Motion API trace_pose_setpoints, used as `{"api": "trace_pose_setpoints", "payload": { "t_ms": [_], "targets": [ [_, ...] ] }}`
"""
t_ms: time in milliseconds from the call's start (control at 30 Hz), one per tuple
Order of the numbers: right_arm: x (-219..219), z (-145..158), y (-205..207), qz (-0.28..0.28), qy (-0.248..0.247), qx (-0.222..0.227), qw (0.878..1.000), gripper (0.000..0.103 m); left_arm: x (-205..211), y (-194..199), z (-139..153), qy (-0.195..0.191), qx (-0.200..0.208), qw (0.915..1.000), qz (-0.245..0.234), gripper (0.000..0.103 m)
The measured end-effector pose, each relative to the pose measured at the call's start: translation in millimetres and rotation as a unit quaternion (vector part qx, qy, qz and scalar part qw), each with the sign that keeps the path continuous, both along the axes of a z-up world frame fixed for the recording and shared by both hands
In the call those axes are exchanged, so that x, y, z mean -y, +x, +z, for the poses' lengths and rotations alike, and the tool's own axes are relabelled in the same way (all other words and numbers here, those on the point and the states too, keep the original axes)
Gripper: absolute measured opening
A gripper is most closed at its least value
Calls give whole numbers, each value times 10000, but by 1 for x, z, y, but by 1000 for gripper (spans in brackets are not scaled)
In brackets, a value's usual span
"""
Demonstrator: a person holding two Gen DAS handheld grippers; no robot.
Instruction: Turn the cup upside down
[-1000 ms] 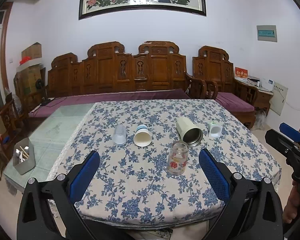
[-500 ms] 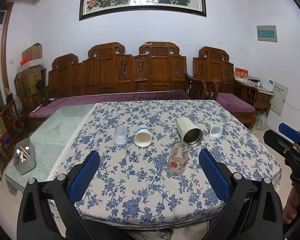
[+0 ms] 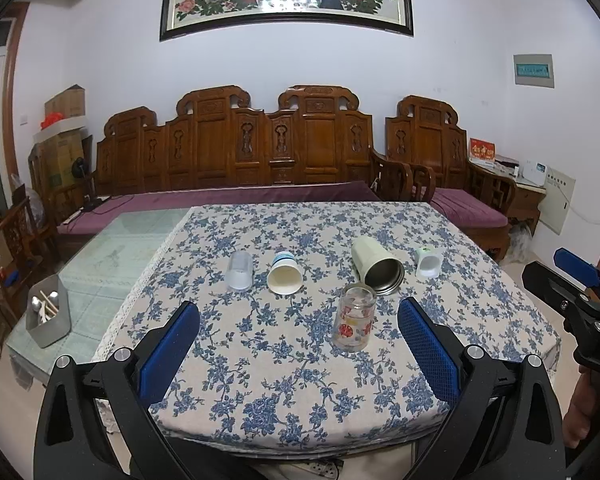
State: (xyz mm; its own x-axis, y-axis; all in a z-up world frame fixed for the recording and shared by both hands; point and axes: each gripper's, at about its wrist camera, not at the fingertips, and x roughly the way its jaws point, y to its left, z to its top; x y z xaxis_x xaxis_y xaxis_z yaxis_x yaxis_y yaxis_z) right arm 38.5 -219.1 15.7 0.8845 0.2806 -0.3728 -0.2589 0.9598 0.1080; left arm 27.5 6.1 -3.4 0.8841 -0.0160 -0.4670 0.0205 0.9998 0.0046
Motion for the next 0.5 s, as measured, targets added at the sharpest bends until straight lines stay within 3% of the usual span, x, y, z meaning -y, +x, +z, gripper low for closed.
{"api": "trace_pose_setpoints", "payload": {
  "t_ms": [500],
  "targets": [
    [0, -1, 1, -2, -6, 5, 10000, 100, 1, -2, 4, -4, 46, 10000, 12, 95]
  ]
}}
